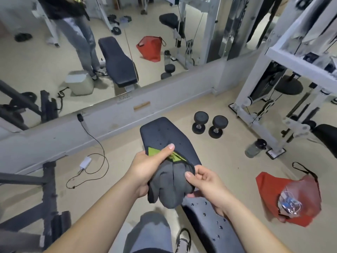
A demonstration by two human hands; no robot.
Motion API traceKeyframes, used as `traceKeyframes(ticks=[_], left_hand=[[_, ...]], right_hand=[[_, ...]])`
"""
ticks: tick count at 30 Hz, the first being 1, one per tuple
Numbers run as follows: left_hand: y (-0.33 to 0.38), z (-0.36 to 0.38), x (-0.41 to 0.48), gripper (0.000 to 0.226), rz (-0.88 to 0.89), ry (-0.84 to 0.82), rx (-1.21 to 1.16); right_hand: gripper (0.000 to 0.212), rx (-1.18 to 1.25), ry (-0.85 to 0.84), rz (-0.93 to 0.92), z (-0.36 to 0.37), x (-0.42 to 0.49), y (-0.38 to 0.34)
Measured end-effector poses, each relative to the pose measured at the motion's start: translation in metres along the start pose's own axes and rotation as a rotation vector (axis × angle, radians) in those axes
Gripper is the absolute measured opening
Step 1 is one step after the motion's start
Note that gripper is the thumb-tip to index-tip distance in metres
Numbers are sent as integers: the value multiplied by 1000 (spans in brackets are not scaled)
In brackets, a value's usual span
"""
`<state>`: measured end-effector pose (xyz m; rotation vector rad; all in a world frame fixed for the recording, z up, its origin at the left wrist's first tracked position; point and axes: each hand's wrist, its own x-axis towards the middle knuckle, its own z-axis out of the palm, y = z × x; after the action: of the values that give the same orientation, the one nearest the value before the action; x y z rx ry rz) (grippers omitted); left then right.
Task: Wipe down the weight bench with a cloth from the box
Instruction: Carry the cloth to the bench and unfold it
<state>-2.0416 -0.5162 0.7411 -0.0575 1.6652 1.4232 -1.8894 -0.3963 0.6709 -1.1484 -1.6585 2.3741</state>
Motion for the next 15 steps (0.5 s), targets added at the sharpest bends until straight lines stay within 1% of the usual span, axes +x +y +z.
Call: traceKeyframes(ticks=[2, 3, 4, 5, 6, 7, 9, 10, 11, 12, 14, 15], left_hand=[[13, -2, 14, 33, -18, -2, -3], [18, -2, 22, 30, -26, 11, -4], [23, -1, 29, 29, -30, 24, -8], [27, 1, 36, 27, -31, 31, -19], [31, 4, 43, 26, -32, 34, -34], [35, 8, 49, 26, -35, 39, -47], [39, 18, 63, 31, -38, 24, -73], [42, 24, 68, 35, -41, 1, -93], [46, 29, 74, 38, -46, -19, -107], [49, 33, 80, 40, -50, -35, -114], [57, 34, 96, 43, -45, -56, -92], [63, 29, 105, 44, -46, -70, -77]], right_hand=[[17, 48, 212, 104, -16, 21, 2], [12, 0, 322, 146, -21, 34, 5], [11, -70, 388, 170, -23, 42, 5], [25, -136, 398, 175, -24, 50, 6], [45, -200, 346, 154, -24, 57, 9], [63, -256, 262, 96, -22, 61, 6], [94, -304, 41, 25, -11, 67, -3], [107, -320, -60, 1, -2, 70, -7], [111, -350, -126, -14, 8, 77, -10], [103, -365, -155, -47, 18, 84, -14], [63, -298, -143, -88, 36, 104, -14], [45, -284, -75, -99, 45, 113, -16]])
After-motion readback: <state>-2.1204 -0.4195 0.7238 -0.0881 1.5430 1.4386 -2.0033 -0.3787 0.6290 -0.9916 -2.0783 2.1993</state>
